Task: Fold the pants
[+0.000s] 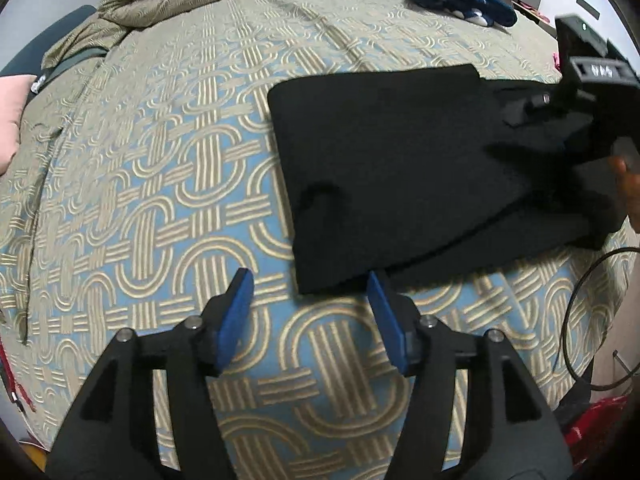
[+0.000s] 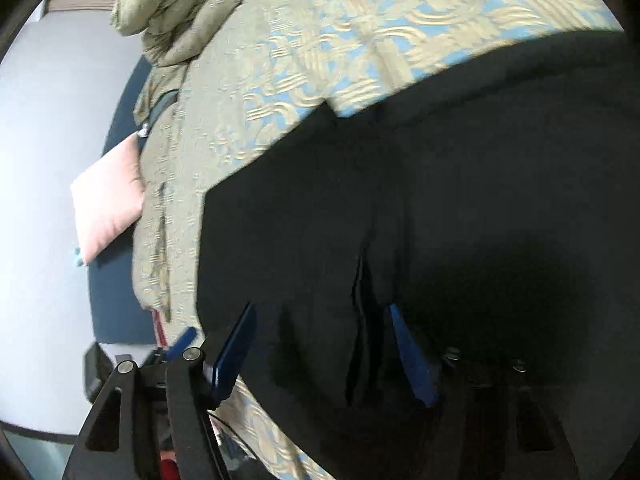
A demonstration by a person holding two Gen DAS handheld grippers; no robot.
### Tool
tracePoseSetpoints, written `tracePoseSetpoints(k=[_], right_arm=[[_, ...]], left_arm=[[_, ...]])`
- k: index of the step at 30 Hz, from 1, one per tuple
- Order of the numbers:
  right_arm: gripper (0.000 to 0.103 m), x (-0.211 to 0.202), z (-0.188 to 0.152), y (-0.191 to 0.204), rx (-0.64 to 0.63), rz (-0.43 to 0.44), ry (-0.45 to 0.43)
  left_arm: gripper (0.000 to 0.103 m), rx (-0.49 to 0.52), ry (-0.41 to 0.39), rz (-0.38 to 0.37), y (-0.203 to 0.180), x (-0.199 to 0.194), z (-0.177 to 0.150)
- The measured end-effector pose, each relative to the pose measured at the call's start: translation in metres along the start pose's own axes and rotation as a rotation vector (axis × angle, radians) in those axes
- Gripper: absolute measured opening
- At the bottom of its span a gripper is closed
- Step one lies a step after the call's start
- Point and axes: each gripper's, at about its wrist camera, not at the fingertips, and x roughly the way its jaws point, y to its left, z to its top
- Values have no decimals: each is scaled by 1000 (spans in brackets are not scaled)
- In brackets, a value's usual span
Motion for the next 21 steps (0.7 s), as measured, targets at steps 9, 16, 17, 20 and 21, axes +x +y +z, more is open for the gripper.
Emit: tracePoseSetpoints(k=[9, 16, 17, 20, 21], right_arm=[[8, -19, -17, 52, -165, -108, -91], [8, -83, -27, 66, -260, -189, -252], [8, -82, -29, 59, -260, -220, -249], [10, -62, -32, 23, -209, -349, -180], [11, -54, -33, 10, -181, -367, -148]], left_arm=[[60, -41, -5, -49, 4, 7, 3], [61, -43, -13, -57, 2, 10, 4], [61, -41, -12, -52, 0, 11, 3], [61, -36, -11, -53, -3, 11, 3], [61, -35, -11, -50, -3, 11, 3]])
